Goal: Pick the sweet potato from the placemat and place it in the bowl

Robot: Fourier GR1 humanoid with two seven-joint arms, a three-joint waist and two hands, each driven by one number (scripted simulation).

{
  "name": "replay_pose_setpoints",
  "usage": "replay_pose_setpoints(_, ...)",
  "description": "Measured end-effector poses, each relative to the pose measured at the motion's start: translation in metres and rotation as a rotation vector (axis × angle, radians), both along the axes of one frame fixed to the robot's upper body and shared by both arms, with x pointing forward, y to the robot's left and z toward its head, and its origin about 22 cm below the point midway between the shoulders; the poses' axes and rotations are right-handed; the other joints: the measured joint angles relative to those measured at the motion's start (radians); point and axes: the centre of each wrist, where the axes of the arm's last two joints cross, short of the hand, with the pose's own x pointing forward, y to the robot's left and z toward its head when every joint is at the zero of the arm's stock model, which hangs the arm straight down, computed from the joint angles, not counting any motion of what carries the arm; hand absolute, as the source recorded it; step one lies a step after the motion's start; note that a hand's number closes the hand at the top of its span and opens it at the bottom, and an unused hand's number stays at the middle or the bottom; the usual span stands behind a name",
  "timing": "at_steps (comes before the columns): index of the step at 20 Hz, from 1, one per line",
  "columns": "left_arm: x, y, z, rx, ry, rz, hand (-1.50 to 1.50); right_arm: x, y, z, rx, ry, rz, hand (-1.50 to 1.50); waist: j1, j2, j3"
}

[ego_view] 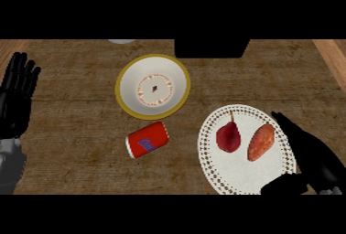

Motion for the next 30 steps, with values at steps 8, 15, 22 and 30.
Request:
replay_pose_setpoints(8,-0.001,0.000,0.003,-0.007,0.004,-0.007,0.00,0.015,-0.012,-0.028,-0.011,0.012,-0.031,-1.50,0.002,0.000,0.000)
replay_pose_setpoints(15,-0.002,0.003,0.005,-0.003,-0.002,-0.005,0.00,0.016,-0.009,-0.040,0.000,-0.003,0.012,-1.50,0.001,-0.001,0.000)
replay_pose_setpoints(22,-0.005,-0.006,0.007,-0.006,0.002,-0.004,0.00,0.022,-0.013,-0.063,-0.010,0.028,0.011,-1.50,0.002,0.000,0.000)
replay_pose_setpoints(30,-0.002,-0.009,0.009,-0.002,0.005,-0.004,0.00,0.037,-0.009,-0.091,-0.012,0.053,-0.001,-1.50,0.002,0.000,0.000)
